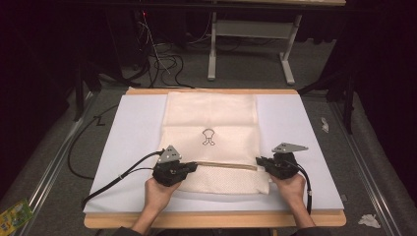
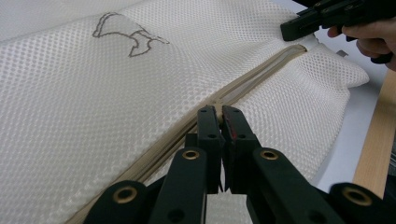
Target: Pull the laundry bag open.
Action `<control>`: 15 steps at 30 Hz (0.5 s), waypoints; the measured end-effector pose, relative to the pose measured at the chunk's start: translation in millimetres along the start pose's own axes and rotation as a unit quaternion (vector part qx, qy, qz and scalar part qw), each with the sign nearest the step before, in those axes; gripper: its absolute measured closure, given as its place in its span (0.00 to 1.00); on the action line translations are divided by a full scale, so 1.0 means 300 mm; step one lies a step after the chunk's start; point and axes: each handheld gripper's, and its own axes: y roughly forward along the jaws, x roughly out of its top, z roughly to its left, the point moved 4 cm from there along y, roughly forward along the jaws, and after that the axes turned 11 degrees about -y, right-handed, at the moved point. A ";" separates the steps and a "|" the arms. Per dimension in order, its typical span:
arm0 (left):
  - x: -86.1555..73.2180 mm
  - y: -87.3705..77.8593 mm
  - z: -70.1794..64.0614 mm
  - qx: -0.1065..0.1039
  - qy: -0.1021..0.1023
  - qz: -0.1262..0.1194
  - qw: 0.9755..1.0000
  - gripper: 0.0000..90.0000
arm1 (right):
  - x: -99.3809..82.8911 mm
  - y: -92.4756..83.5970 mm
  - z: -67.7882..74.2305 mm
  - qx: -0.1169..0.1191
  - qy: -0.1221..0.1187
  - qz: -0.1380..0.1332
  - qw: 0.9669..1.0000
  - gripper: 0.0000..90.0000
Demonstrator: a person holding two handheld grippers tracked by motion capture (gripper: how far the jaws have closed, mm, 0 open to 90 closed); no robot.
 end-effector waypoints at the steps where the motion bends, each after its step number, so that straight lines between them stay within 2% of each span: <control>1: -0.001 -0.004 0.004 0.000 -0.002 -0.001 1.000 0.97 | 0.000 0.000 0.000 0.000 0.000 0.000 1.000 0.98; 15: -0.006 -0.077 0.054 0.011 -0.014 -0.019 1.000 0.97 | -0.001 0.000 0.000 -0.001 0.003 0.002 1.000 0.98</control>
